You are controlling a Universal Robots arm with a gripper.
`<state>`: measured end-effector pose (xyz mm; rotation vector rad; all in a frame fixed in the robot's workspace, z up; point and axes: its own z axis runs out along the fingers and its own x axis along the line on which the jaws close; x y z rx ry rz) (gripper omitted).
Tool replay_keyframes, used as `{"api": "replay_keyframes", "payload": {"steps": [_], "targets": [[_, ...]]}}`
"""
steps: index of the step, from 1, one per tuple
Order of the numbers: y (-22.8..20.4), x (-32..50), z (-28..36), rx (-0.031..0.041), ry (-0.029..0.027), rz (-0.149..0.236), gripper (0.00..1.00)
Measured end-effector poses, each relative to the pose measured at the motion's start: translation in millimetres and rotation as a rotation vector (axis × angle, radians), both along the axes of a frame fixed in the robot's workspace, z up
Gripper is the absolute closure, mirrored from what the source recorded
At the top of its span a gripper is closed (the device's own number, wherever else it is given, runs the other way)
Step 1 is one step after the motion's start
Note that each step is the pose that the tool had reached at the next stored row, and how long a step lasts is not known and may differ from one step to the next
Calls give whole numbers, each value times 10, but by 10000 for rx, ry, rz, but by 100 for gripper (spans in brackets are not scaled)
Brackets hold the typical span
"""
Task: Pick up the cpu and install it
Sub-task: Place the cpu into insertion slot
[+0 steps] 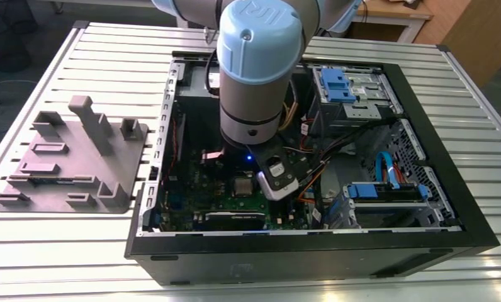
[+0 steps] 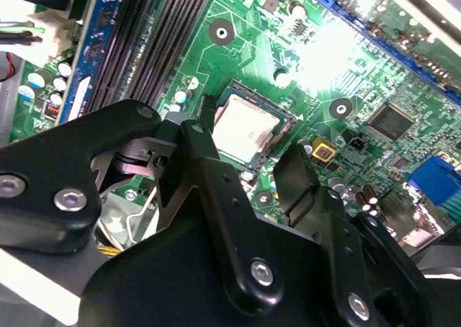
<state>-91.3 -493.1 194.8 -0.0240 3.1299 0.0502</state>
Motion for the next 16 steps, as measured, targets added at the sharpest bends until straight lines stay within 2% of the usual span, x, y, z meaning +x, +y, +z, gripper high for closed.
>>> {"api": "replay_keyframes", "payload": {"steps": [3, 16], "targets": [[-1, 22, -1, -2, 1, -1, 41], [0, 25, -1, -1, 0, 0, 41]]}}
